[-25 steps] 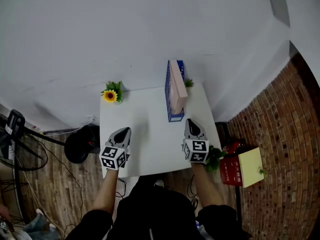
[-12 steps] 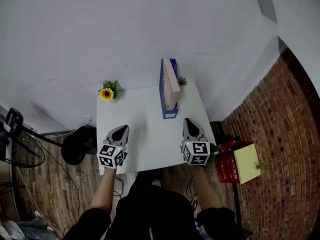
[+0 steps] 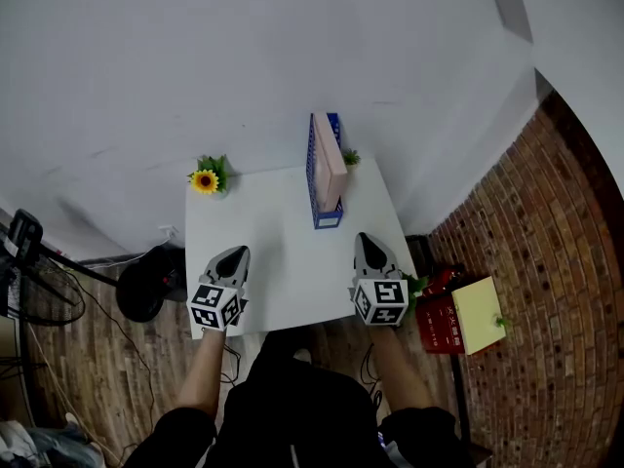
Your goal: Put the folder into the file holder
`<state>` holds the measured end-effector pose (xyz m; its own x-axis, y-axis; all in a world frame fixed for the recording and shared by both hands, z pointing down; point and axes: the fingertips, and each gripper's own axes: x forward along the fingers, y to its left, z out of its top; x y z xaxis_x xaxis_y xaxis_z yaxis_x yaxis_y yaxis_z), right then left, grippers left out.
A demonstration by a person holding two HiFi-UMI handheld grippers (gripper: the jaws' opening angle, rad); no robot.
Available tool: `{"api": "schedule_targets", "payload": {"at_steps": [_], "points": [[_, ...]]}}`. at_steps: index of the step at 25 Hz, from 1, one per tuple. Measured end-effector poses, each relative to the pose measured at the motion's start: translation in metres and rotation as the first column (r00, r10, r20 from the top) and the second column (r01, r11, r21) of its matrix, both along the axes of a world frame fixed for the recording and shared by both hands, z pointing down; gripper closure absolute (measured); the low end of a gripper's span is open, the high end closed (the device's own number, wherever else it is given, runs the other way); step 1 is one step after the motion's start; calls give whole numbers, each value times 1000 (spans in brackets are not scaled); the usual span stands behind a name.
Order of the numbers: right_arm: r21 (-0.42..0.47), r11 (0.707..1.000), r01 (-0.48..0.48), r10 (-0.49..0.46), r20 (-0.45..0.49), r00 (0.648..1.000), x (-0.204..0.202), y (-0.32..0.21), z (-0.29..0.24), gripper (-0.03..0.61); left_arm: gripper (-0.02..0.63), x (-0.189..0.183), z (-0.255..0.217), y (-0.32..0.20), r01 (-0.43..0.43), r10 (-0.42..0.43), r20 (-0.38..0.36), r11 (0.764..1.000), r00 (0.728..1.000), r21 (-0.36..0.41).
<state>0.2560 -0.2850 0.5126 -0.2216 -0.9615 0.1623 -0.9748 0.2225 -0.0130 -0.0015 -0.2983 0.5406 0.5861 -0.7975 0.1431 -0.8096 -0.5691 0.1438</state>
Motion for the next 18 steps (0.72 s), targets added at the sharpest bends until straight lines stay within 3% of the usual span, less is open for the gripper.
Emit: {"api": "schedule_targets", "payload": {"at_steps": [10, 18], "points": [[8, 1000, 13, -13, -3, 1000, -2, 4, -4, 569, 591, -2, -3, 0, 20, -20, -11, 999, 1000, 29], [0, 1000, 27, -27, -3, 1000, -9, 4, 3, 569, 591, 2, 4, -3, 3, -3, -5, 1000, 1000, 4]]}}
